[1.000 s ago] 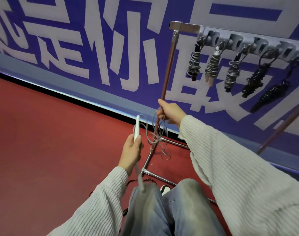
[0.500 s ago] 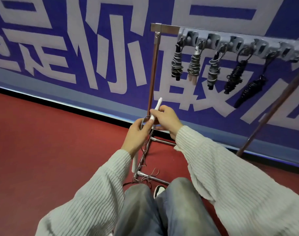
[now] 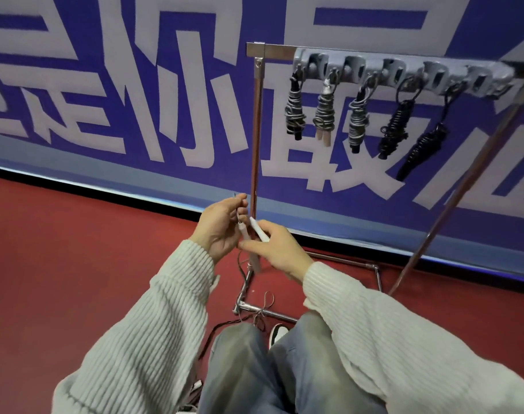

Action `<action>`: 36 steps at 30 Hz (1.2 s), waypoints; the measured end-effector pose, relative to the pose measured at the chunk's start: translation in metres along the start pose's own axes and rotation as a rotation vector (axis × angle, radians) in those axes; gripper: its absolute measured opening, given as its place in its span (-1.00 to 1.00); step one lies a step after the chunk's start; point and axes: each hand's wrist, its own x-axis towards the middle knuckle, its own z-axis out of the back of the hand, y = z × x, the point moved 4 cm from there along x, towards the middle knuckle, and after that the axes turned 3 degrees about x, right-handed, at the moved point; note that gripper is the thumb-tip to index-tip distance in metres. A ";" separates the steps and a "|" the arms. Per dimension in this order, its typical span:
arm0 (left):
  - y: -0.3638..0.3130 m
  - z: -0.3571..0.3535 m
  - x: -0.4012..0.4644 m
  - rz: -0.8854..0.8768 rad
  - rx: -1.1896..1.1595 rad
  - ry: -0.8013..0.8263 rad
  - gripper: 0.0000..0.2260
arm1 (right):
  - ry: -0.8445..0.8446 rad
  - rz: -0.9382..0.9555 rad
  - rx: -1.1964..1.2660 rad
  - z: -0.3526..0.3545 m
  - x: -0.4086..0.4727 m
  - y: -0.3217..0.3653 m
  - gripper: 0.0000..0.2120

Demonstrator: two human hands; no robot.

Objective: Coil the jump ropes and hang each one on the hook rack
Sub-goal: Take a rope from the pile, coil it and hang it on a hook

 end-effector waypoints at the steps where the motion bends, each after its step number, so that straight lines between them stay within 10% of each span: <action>1: 0.002 -0.002 -0.002 0.003 -0.015 0.014 -0.93 | -0.015 -0.017 0.031 0.002 -0.002 -0.001 -0.91; 7: 0.018 -0.011 -0.027 -0.423 0.743 -0.134 -0.84 | -0.216 -0.120 0.238 0.019 -0.012 -0.005 -0.78; 11: 0.054 -0.021 -0.045 -0.268 0.852 0.098 -0.74 | -0.306 -0.151 0.435 0.029 -0.013 0.003 -0.81; 24: 0.070 -0.044 -0.029 -0.032 0.809 0.250 -0.89 | -0.551 -0.094 -0.114 0.079 -0.012 -0.003 -0.63; 31: 0.019 -0.080 -0.046 0.139 0.740 0.596 -0.77 | -0.040 -0.033 0.592 0.066 -0.038 0.000 -0.47; 36: -0.060 -0.106 -0.037 -0.181 0.418 0.450 -0.82 | -0.311 -0.152 -0.114 0.106 -0.059 -0.056 -0.81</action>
